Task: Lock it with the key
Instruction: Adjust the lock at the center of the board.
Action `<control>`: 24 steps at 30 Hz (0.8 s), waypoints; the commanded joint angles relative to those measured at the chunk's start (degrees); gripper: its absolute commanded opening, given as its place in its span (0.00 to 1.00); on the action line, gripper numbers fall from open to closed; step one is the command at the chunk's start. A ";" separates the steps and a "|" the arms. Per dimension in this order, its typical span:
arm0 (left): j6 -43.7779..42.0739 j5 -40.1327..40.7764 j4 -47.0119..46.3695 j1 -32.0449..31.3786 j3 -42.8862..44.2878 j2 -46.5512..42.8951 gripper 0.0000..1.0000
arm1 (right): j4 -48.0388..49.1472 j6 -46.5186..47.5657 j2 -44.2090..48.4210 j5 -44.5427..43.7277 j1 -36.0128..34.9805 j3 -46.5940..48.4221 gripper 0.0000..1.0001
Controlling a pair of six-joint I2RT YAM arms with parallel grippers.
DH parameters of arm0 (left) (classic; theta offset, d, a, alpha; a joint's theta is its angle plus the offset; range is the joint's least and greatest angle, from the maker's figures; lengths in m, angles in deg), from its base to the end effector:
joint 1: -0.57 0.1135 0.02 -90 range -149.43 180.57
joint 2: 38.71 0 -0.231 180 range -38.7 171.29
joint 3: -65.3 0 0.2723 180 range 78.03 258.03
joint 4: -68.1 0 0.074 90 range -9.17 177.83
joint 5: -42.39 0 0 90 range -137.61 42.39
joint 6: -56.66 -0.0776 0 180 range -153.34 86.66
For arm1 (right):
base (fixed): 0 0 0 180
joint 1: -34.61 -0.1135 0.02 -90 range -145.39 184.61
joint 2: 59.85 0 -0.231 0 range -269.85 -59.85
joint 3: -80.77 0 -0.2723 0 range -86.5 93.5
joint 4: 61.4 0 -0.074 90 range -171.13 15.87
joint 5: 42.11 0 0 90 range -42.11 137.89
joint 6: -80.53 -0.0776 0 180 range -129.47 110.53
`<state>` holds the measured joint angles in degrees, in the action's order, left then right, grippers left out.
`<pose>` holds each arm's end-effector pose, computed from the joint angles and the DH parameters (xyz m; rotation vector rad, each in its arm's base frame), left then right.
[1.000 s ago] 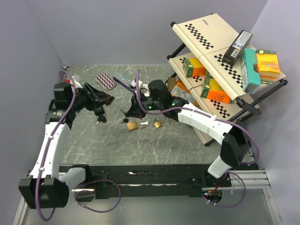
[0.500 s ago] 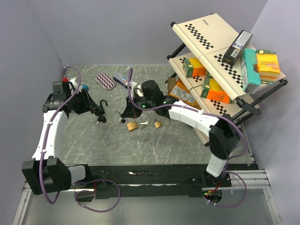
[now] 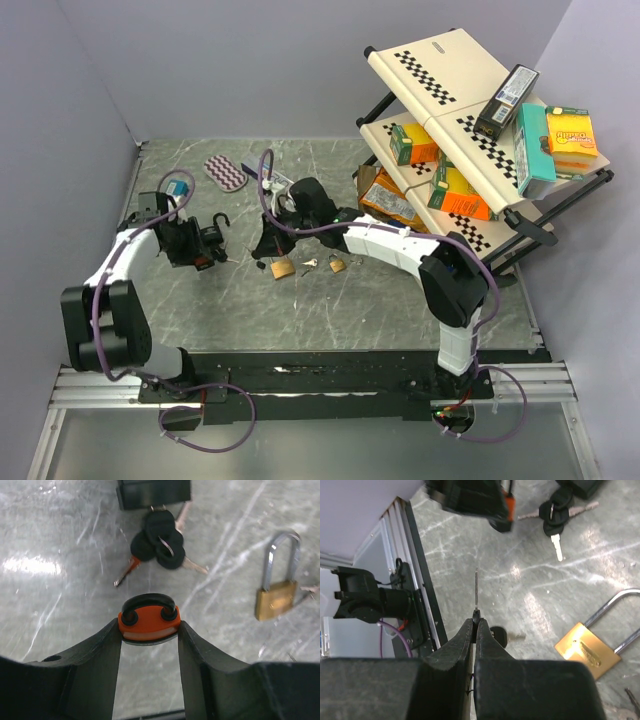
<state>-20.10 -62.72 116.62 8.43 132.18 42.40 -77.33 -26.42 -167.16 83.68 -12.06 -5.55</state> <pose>0.3162 0.0232 0.1424 -0.4021 2.6251 -0.3819 0.2912 0.3748 0.2023 -0.9726 2.0380 1.2904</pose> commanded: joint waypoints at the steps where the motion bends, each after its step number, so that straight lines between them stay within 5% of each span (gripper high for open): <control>1: 1.79 -0.88 -8.36 -0.04 -0.88 3.09 0.01 | 4.52 -1.77 -1.33 1.21 -0.43 3.52 0.00; 15: 6.45 1.31 -25.50 -1.88 4.38 18.38 0.01 | 4.87 -2.47 -5.37 0.68 -0.08 4.83 0.00; 20: 4.44 2.20 -23.84 -1.62 11.24 22.88 0.01 | 5.93 -2.91 -7.83 0.51 -0.17 5.97 0.00; 24: 3.99 -0.35 -20.69 -1.62 8.79 16.83 0.01 | 6.36 -3.09 -8.97 0.16 -0.26 6.50 0.00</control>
<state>-14.81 -62.18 94.78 6.65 141.58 64.89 -74.03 -28.61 -175.16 83.81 -12.11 -2.06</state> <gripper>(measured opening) 0.481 0.023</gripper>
